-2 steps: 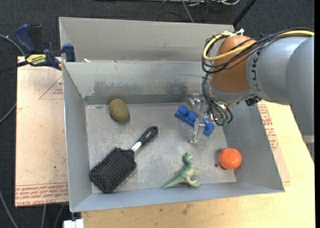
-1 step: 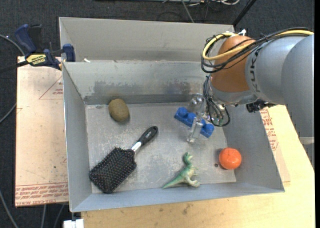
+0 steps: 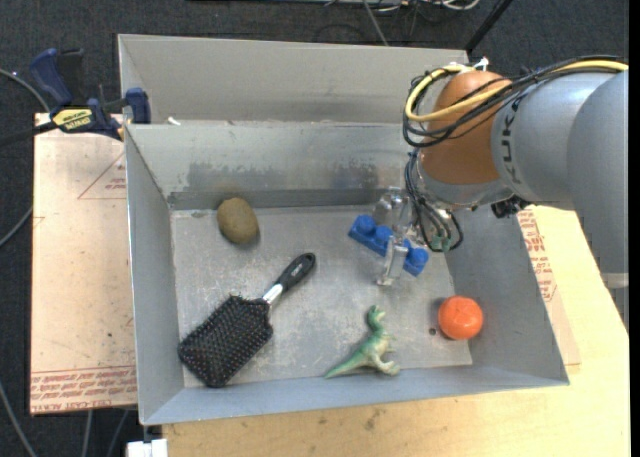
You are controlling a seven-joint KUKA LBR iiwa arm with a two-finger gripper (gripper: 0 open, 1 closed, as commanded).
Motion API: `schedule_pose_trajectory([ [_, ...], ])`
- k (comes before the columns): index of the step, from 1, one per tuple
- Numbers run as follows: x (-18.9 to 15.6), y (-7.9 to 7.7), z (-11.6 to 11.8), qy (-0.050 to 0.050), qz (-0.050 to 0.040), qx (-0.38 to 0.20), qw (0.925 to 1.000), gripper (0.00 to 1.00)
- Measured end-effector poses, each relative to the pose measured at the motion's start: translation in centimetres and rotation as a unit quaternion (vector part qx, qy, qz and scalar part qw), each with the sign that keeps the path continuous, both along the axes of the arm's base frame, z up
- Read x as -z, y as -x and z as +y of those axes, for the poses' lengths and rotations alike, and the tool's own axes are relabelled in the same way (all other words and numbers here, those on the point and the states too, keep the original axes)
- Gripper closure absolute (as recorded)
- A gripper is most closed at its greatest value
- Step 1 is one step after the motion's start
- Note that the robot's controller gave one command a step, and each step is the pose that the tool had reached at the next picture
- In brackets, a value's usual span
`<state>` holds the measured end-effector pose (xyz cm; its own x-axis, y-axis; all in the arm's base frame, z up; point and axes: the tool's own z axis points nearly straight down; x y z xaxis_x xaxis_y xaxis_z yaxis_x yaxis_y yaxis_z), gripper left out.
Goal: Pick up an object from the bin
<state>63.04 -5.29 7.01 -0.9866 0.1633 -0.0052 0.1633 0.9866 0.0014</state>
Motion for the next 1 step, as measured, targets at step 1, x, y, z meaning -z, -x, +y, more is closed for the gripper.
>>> schedule_pose_trajectory([
  [1,-0.02,0.00,-0.03,-0.001,0.0001,-0.007,1.0000,0.00],
])
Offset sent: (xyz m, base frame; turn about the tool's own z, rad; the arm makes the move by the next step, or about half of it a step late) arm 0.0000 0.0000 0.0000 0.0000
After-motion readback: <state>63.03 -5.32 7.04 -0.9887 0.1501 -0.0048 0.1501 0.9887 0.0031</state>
